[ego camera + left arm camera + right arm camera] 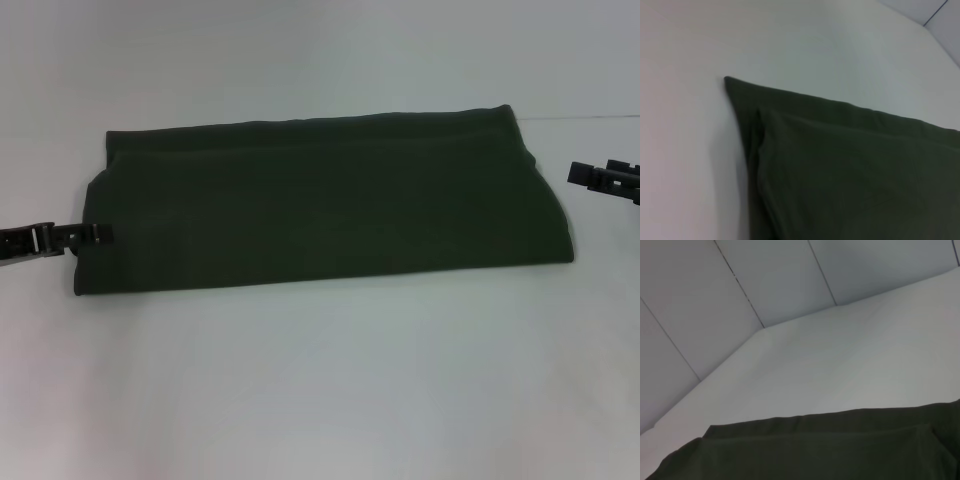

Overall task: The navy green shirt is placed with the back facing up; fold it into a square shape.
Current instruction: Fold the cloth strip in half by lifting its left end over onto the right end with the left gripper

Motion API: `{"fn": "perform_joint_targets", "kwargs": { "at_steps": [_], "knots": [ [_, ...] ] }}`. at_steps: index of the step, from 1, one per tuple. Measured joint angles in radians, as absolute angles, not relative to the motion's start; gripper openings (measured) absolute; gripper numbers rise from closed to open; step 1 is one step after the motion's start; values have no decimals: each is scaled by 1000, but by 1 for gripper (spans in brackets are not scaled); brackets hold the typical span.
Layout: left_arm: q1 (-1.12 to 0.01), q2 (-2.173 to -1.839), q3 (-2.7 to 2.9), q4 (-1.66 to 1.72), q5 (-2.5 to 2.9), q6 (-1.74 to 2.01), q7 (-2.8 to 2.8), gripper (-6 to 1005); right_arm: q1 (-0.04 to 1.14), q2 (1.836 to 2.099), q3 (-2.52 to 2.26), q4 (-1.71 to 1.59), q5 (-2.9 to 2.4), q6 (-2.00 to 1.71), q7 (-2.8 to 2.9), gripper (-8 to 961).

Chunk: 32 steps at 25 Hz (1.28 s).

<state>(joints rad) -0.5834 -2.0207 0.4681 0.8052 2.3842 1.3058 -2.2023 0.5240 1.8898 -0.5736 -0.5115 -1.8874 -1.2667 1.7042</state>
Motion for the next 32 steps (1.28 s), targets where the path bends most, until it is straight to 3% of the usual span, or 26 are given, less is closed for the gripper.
{"fn": "perform_joint_targets", "kwargs": {
  "at_steps": [32],
  "knots": [
    [-613, -2033, 551, 669, 2407, 1126, -2188, 925, 537, 1888, -580, -515, -1907, -1263, 1693, 930]
  ]
}}
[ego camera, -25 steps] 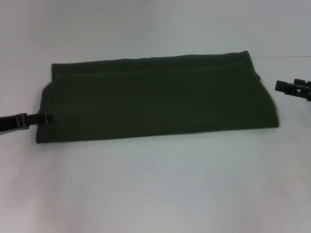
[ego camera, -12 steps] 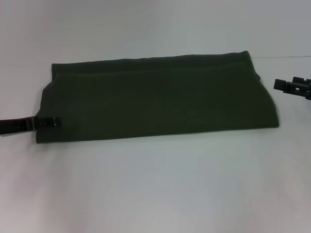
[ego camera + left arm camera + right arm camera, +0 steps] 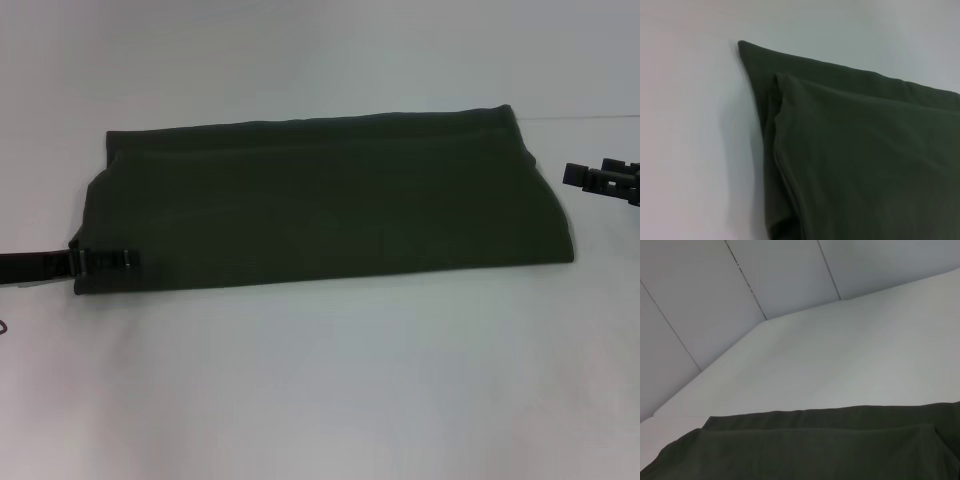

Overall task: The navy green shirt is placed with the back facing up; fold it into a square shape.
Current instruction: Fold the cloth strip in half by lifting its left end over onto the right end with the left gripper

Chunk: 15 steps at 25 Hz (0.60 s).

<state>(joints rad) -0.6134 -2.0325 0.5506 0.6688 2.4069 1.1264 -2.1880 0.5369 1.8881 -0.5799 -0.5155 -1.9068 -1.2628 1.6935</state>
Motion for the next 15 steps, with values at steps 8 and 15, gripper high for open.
{"fn": "perform_joint_targets", "kwargs": {
  "at_steps": [8, 15],
  "knots": [
    [-614, -2033, 551, 669, 2408, 1138, -2185, 878, 537, 1888, -581, -515, -1908, -1261, 1694, 931],
    [-613, -2033, 551, 669, 2408, 1134, -2183, 804, 541, 1889, -581, -515, -1919, -1260, 1696, 931]
  ]
}}
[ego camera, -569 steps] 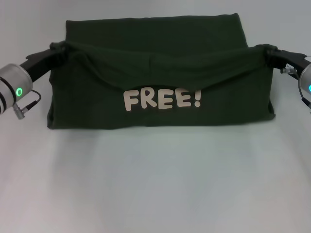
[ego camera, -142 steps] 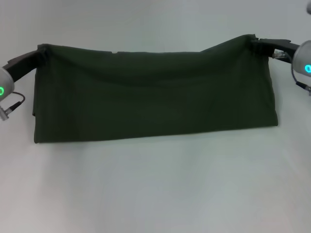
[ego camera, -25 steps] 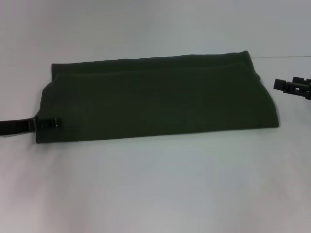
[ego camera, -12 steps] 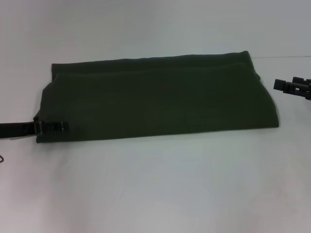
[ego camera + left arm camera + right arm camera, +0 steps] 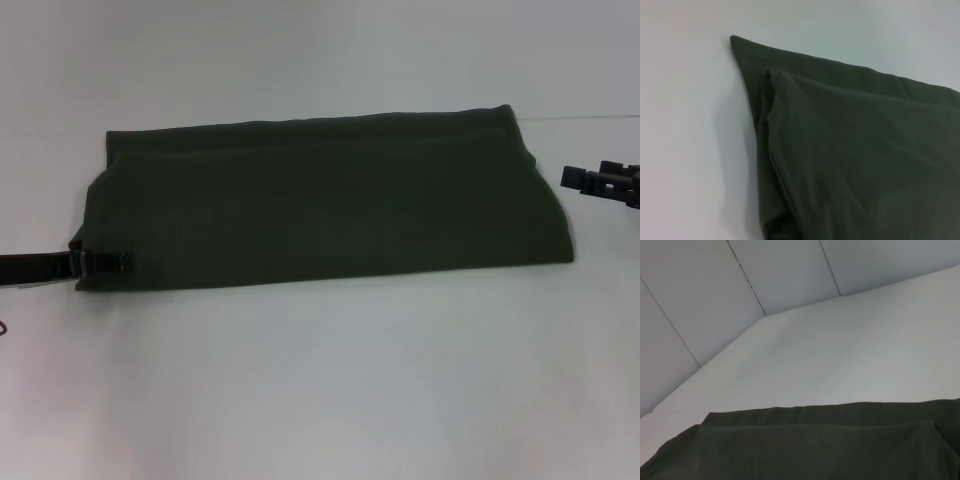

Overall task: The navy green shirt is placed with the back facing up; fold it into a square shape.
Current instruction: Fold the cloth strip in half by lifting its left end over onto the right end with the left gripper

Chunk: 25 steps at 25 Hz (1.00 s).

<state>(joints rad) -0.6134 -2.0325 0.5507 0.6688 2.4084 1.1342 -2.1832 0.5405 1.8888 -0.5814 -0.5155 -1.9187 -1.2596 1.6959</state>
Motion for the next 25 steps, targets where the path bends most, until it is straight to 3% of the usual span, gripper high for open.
{"fn": "perform_joint_targets", "kwargs": {
  "at_steps": [4, 15, 18, 23, 25],
  "knots": [
    [-612, -2032, 551, 669, 2413, 1129, -2182, 654, 541, 1889, -581, -515, -1919, -1259, 1697, 931],
    [-609, -2035, 549, 661, 2425, 1074, -2197, 406, 542, 1893, -581, -515, -1921, -1258, 1696, 931],
    [-614, -2033, 551, 650, 2428, 1076, -2197, 203, 542, 1894, -581, -515, -1921, -1258, 1696, 931],
    [-616, -2031, 551, 649, 2429, 1081, -2194, 30, 542, 1894, -581, -515, -1921, -1258, 1702, 931],
    [-617, -2030, 551, 650, 2429, 1082, -2195, 30, 542, 1891, -581, -515, -1931, -1258, 1717, 931]
  ]
}}
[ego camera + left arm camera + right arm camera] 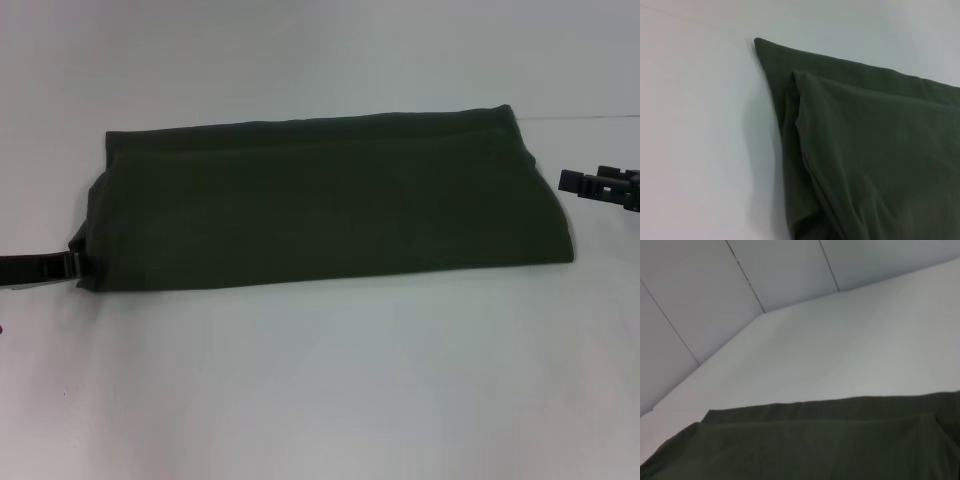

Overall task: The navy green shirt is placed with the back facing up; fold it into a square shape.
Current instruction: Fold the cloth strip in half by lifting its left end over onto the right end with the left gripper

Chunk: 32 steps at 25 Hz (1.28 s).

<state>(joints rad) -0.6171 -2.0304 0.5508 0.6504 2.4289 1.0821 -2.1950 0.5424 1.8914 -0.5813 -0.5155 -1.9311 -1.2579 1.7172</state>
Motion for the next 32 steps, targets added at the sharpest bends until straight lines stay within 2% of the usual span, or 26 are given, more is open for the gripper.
{"fn": "perform_joint_targets", "kwargs": {
  "at_steps": [10, 15, 25, 32],
  "knots": [
    [-627, -2027, 551, 652, 2429, 1085, -2197, 32, 620, 1850, -581, -535, -2166, -1276, 2003, 930],
    [-629, -2026, 551, 652, 2432, 1091, -2195, 31, 674, 1847, -581, -578, -2342, -1290, 2149, 929],
    [-629, -2026, 551, 655, 2433, 1103, -2190, 31, 730, 1863, -600, -574, -2467, -1226, 2217, 927],
    [-630, -2025, 551, 655, 2433, 1103, -2187, 31, 745, 1896, -672, -555, -2468, -1122, 2229, 926]
  ]
}}
